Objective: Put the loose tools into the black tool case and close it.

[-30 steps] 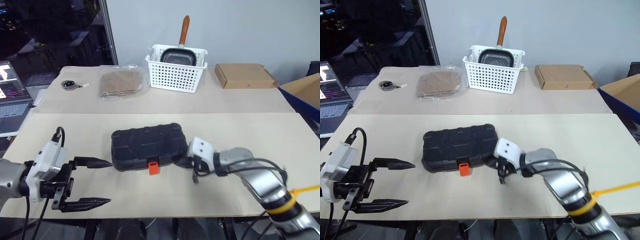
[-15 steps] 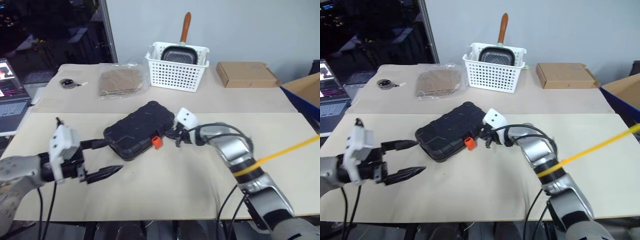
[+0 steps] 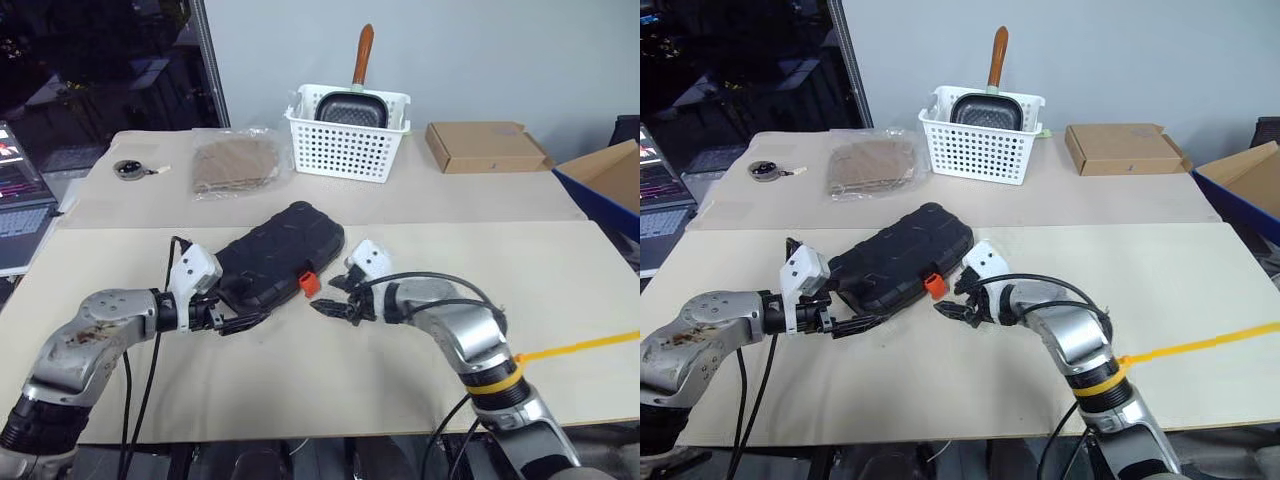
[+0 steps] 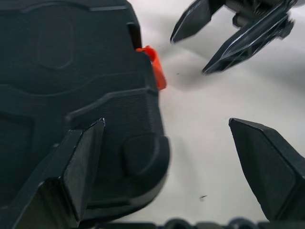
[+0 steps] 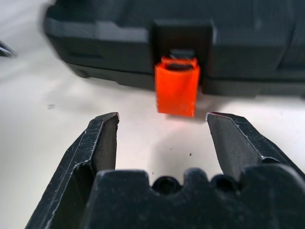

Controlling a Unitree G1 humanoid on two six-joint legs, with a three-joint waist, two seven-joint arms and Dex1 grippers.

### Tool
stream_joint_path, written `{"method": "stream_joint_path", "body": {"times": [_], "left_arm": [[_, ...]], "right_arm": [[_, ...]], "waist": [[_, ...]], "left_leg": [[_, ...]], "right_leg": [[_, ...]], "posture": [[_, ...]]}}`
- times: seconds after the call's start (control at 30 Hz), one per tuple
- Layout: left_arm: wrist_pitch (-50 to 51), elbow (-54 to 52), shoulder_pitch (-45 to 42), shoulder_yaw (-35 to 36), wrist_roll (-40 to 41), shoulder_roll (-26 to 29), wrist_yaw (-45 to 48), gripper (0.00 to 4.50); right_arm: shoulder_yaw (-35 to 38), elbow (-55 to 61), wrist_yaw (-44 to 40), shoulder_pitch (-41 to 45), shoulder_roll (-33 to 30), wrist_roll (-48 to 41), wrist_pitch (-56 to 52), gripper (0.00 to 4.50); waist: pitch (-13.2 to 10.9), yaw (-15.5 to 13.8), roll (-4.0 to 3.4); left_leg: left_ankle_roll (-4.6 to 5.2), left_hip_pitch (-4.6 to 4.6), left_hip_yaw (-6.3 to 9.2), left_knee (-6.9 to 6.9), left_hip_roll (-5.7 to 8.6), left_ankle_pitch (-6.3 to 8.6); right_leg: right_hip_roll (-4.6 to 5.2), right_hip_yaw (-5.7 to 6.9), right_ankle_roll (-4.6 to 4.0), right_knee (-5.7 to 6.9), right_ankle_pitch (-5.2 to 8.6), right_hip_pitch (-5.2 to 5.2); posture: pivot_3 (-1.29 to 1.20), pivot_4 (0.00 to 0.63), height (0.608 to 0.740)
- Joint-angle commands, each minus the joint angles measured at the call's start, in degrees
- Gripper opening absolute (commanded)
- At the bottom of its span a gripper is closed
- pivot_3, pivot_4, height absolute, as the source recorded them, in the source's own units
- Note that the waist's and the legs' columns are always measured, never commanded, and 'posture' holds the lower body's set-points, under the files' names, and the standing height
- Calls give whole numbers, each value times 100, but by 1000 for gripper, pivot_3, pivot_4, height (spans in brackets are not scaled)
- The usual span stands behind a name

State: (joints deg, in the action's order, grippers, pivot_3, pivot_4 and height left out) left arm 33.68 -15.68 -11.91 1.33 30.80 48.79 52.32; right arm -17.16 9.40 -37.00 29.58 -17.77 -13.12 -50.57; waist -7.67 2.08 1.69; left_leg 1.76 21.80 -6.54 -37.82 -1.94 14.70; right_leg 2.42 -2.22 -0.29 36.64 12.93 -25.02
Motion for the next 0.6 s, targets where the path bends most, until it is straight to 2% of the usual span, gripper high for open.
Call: {"method": "stream_joint_path", "body": {"times": [0.03, 0.47, 0.6], "left_arm": [[-93, 224, -40, -75, -221, -25, 83, 4500], [-268, 218, 78, 35, -395, 62, 299, 4500], [-280, 191, 131, 53, -397, 57, 303, 4500]], "right_arm": [[23, -51, 239, 188, 176, 68, 18, 3429], [-105, -531, 764, 270, 727, 423, 535, 3429], [-159, -560, 756, 294, 704, 519, 614, 2352]], "waist": [[0, 7, 0], [0, 46, -1], [1, 53, -1]], "left_leg": [[0, 0, 0, -1, 0, 0], [-3, -4, 1, -1, -2, -2], [-2, -3, 1, 0, -3, -2]], "right_leg": [[0, 0, 0, 2, 0, 0], [0, -2, 0, 9, 1, -1], [0, -2, 0, 9, 2, -2]], "posture": [[0, 150, 740], [0, 150, 740], [0, 150, 740]]}}
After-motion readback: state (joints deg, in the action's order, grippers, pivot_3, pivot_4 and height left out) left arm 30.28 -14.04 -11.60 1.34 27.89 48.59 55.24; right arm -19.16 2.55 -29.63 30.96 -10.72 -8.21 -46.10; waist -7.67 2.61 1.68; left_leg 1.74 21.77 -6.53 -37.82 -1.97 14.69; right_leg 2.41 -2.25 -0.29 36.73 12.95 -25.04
